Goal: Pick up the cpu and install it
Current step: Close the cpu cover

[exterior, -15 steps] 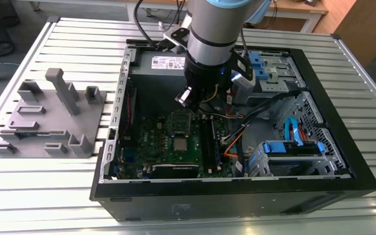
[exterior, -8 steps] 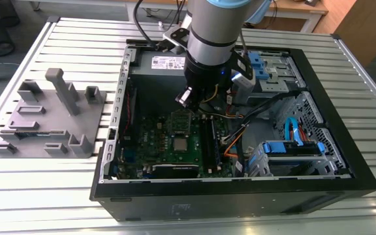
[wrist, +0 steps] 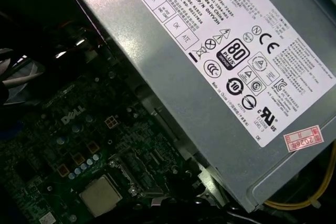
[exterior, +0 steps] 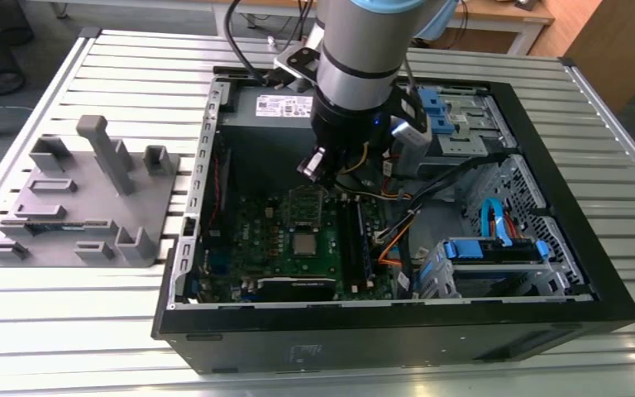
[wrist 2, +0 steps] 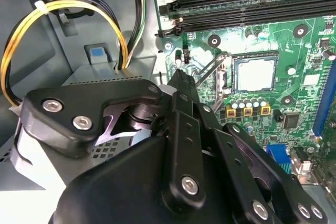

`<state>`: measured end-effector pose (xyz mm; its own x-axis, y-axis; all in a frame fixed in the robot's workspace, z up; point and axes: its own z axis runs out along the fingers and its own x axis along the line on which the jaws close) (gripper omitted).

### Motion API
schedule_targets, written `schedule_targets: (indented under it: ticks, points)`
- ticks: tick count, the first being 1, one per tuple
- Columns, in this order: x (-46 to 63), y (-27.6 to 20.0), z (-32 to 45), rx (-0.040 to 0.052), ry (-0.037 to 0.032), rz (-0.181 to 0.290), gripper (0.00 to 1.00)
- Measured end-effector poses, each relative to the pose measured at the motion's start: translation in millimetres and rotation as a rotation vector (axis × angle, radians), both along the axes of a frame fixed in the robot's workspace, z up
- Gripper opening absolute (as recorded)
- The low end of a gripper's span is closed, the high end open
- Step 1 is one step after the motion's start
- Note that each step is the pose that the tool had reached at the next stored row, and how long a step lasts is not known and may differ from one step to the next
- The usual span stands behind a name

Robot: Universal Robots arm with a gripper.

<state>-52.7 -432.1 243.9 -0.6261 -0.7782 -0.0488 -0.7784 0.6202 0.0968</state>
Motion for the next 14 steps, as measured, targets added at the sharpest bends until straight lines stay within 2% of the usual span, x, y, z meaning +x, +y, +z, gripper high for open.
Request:
schedule_targets:
  ticks: [14]
  points:
    - [0.4,-0.1,1.9,0.0004,0.0002,0.027,0.11]
